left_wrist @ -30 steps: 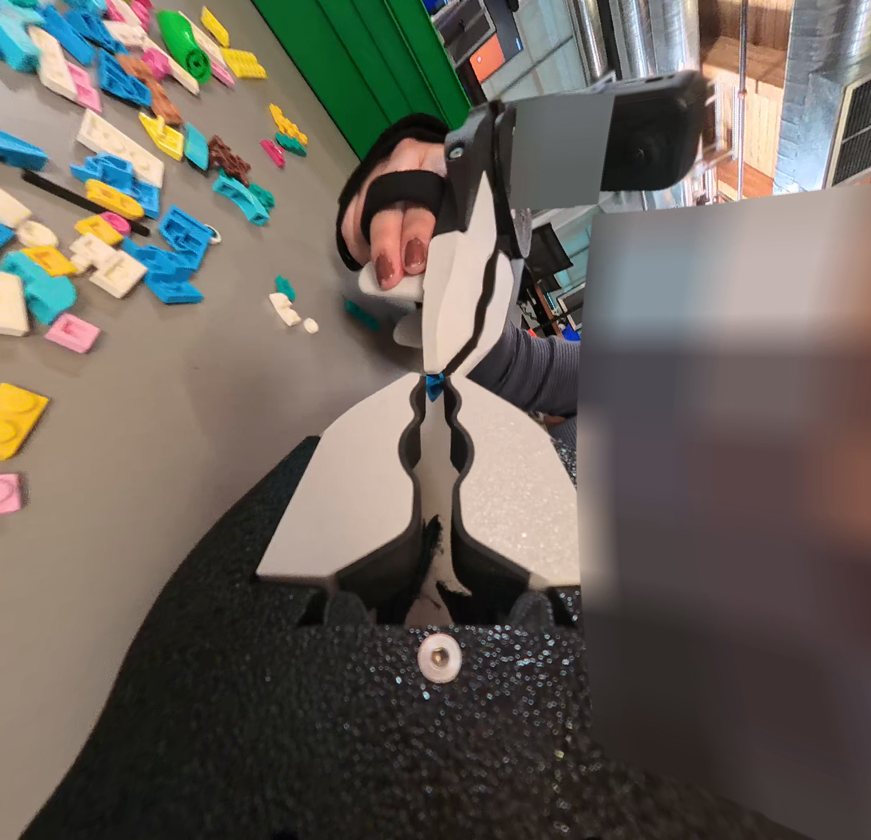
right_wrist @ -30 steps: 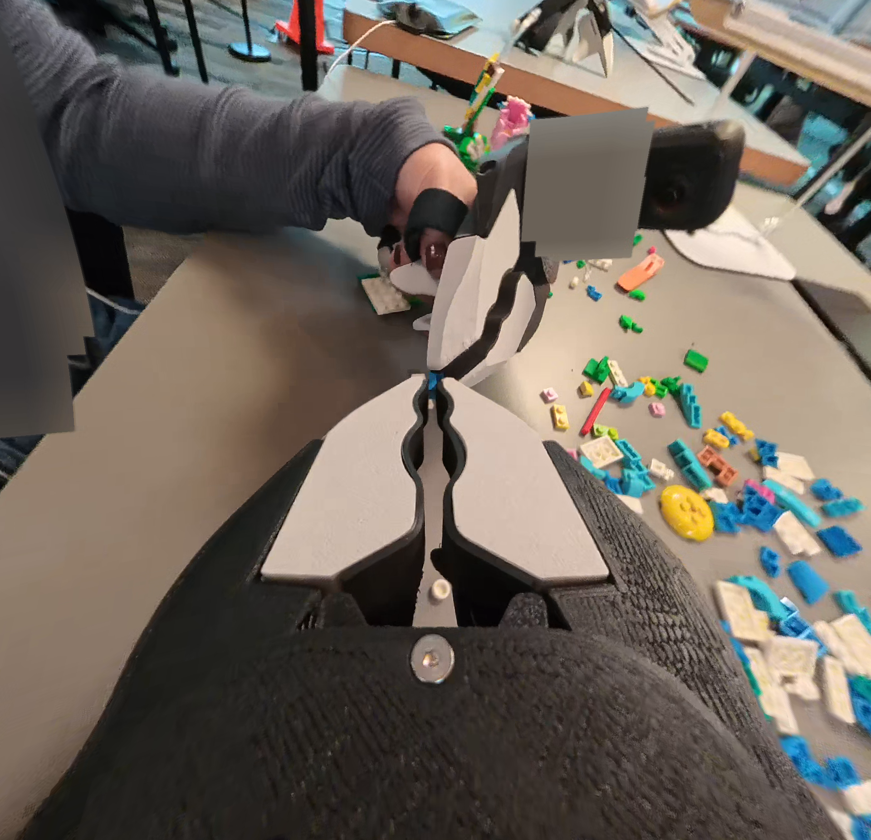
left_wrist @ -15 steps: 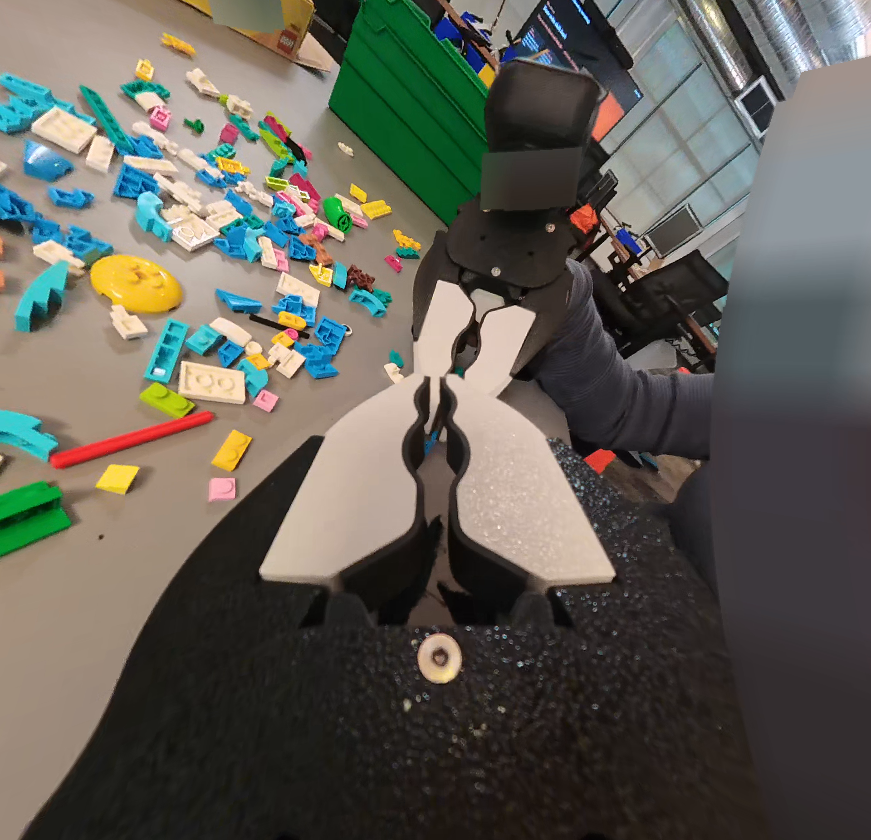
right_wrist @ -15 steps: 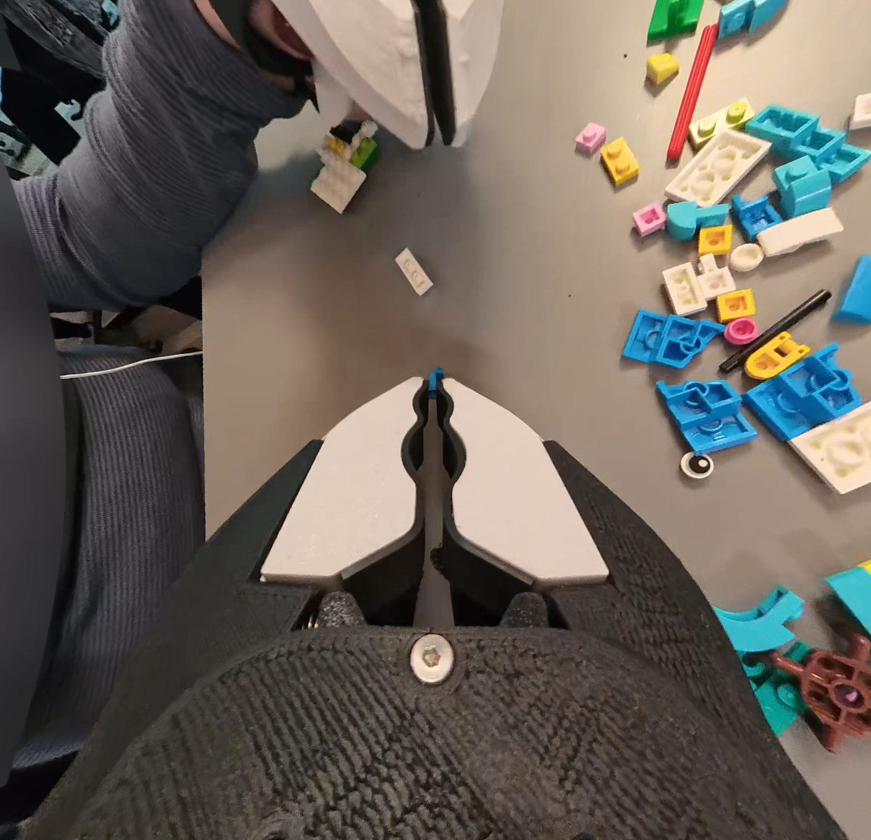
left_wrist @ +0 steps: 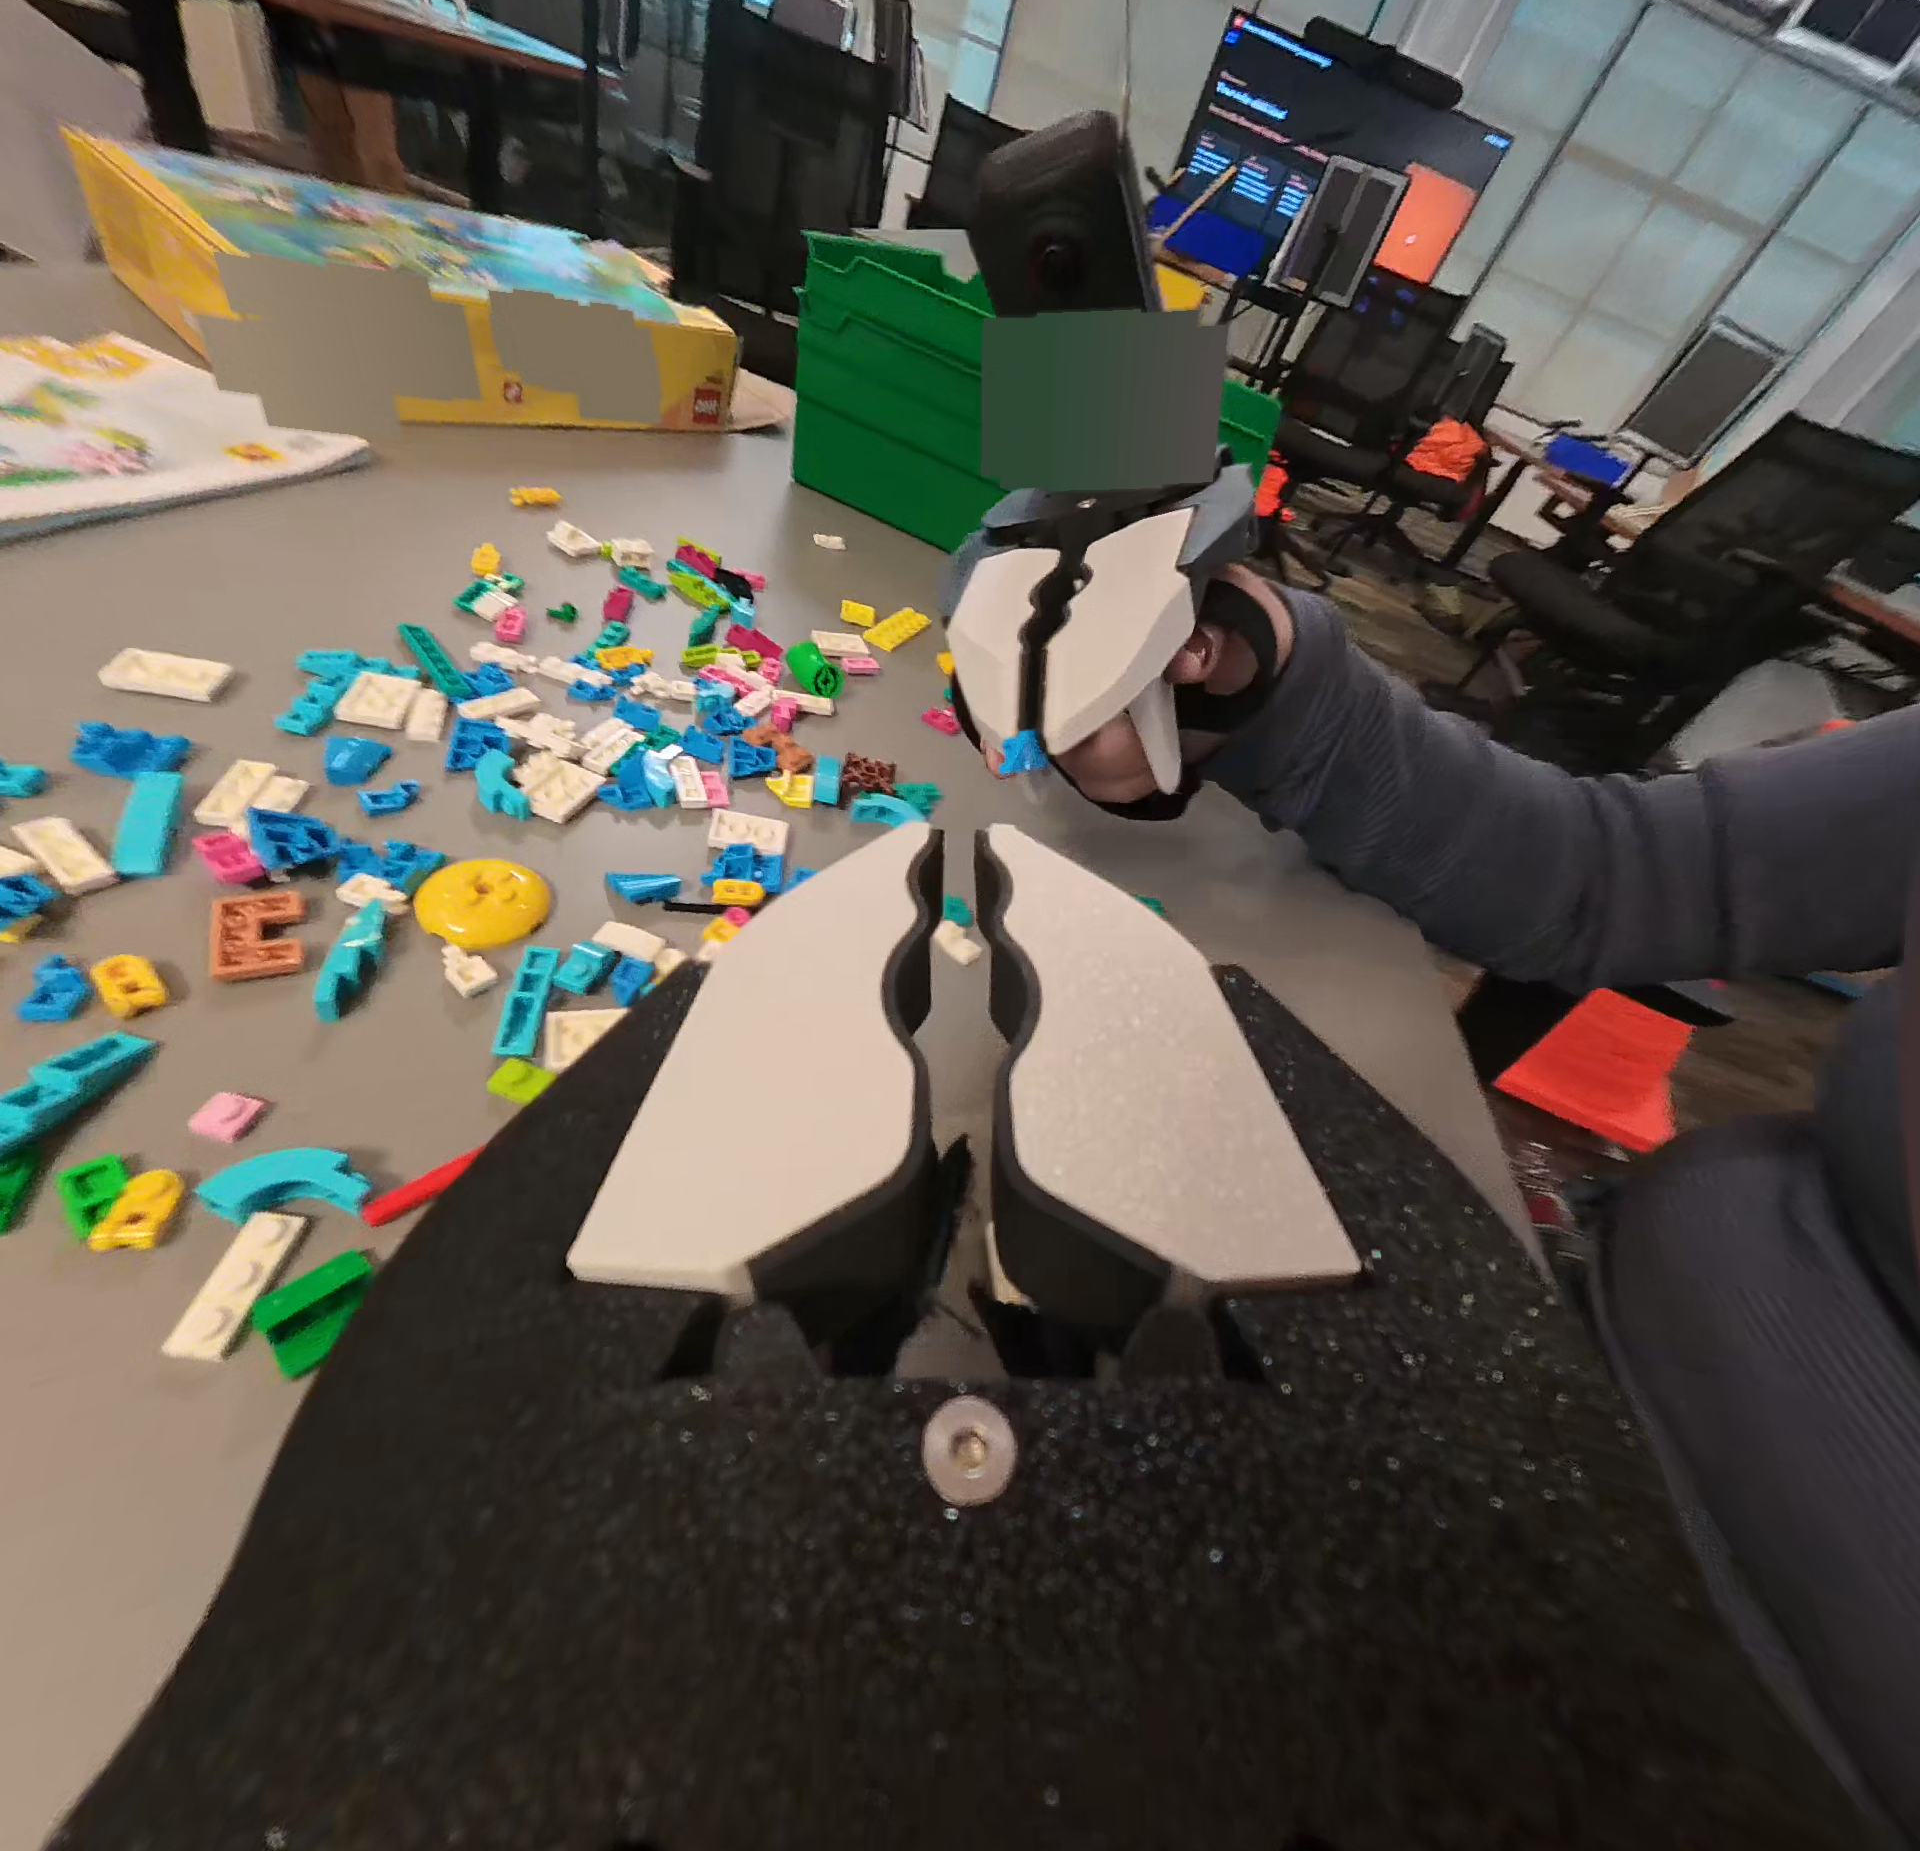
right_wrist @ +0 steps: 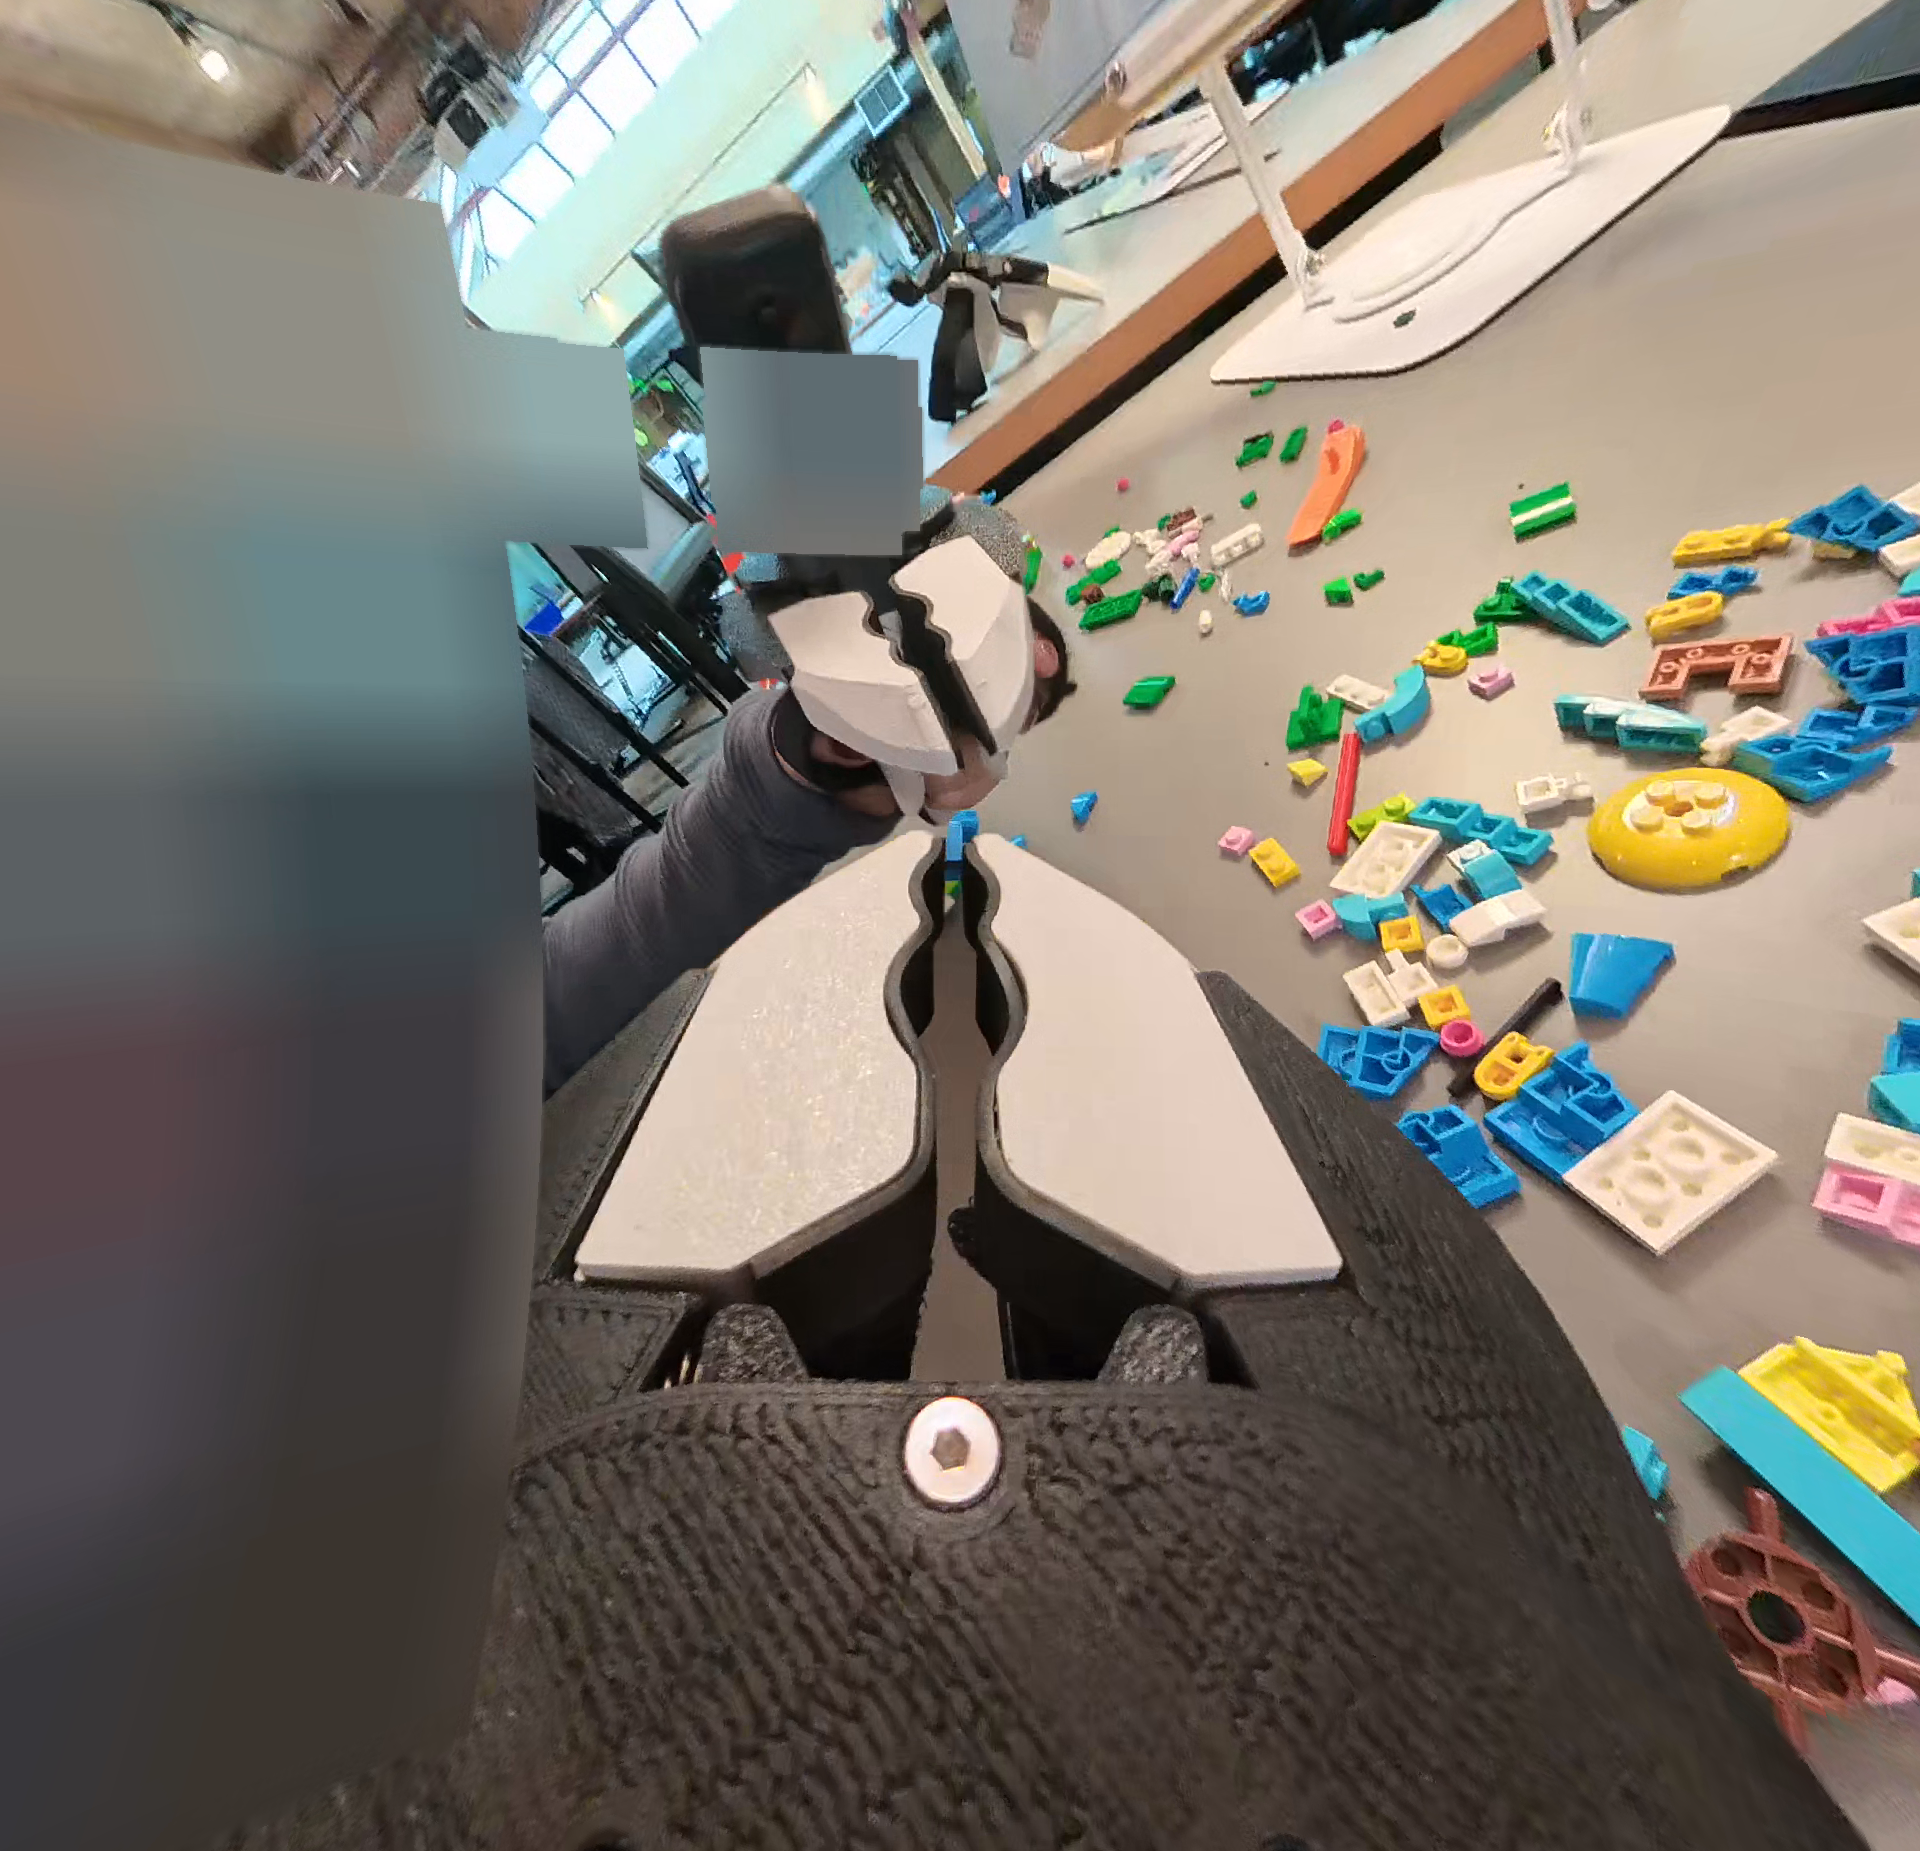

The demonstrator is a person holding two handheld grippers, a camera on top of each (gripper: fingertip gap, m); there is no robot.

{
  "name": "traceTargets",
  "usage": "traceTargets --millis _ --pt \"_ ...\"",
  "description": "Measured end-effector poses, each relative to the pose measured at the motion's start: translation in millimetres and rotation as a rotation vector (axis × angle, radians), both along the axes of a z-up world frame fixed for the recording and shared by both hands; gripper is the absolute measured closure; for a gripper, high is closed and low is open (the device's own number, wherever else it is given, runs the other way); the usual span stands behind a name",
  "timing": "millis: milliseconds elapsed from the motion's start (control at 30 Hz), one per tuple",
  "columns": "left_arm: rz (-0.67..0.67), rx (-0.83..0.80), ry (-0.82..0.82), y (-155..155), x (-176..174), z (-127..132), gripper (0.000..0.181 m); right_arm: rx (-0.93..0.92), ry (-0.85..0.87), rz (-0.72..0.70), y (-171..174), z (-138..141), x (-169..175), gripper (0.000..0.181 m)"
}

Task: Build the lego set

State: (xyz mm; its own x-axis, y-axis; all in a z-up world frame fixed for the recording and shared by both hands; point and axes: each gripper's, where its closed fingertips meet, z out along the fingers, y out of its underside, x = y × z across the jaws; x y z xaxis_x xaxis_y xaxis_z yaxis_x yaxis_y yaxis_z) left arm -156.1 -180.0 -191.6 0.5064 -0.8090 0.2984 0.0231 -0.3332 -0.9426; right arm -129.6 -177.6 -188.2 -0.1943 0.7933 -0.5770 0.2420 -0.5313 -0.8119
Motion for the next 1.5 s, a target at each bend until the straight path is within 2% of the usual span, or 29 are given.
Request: traceTargets --millis 100,200,333,600,1267,1500 --pt "0.094 0.073 0.037 6.6 -13.4 5.4 0.177 0.015 0.01 0.003 -1.0 0.6 -0.9 0.18" --pt "0.159 0.115 -0.01 9.4 -27.8 16.2 0.177 0.028 0.034 0.006 -2.5 4.0 -2.1 0.18" --pt "0.145 0.103 -0.094 7.6 -31.6 22.9 0.176 0.035 0.073 -0.002 -2.2 10.0 -2.0 0.18" --pt "0.191 0.13 -0.049 11.5 -33.7 21.0 0.176 0.054 0.093 -0.03 2.1 12.5 -1.2 0.18" --pt "0.166 0.089 -0.032 11.9 -29.2 12.1 0.174 0.114 0.095 -0.074 7.3 11.4 -1.2 0.18" --pt "0.046 0.086 -0.033 0.4 -12.4 11.1 0.173 0.121 0.129 -0.077 7.2 16.3 -0.3 0.18"
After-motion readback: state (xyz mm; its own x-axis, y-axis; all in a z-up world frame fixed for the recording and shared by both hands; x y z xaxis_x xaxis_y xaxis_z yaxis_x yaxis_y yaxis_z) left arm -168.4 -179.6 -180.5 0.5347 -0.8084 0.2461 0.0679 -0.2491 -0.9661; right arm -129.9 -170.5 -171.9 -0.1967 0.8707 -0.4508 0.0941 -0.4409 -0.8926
